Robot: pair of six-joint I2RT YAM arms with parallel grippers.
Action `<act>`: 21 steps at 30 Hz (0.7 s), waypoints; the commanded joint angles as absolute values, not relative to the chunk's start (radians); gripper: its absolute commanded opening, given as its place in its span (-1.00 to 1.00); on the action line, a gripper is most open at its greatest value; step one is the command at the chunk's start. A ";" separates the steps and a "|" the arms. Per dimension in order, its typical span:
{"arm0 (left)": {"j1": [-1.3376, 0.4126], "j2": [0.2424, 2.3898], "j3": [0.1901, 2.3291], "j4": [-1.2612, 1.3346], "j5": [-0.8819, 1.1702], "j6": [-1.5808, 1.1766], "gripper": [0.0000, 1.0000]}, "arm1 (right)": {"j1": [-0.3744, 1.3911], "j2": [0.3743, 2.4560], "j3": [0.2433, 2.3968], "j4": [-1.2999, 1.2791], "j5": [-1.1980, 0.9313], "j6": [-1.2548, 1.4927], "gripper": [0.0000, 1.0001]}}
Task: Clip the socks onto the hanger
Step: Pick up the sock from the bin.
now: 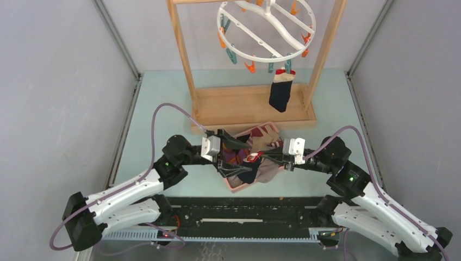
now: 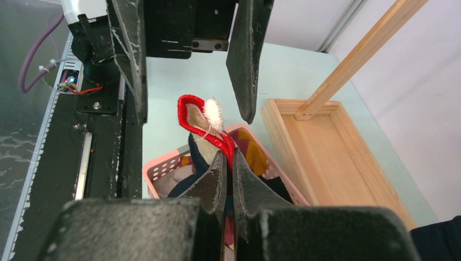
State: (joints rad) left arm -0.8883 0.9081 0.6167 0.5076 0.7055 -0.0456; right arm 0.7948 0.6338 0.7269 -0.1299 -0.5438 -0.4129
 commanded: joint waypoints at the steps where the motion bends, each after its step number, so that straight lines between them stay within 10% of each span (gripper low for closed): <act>1: -0.893 0.933 0.604 0.540 0.678 -0.041 0.43 | 0.787 0.632 0.754 -0.086 -0.566 -0.375 -0.89; 9: -0.893 0.948 0.607 0.573 0.655 -0.075 0.11 | 0.781 0.633 0.755 -0.096 -0.566 -0.373 -0.89; 21: -0.893 0.914 0.574 0.581 0.585 -0.111 -0.99 | 0.752 0.631 0.754 -0.093 -0.555 -0.338 -0.69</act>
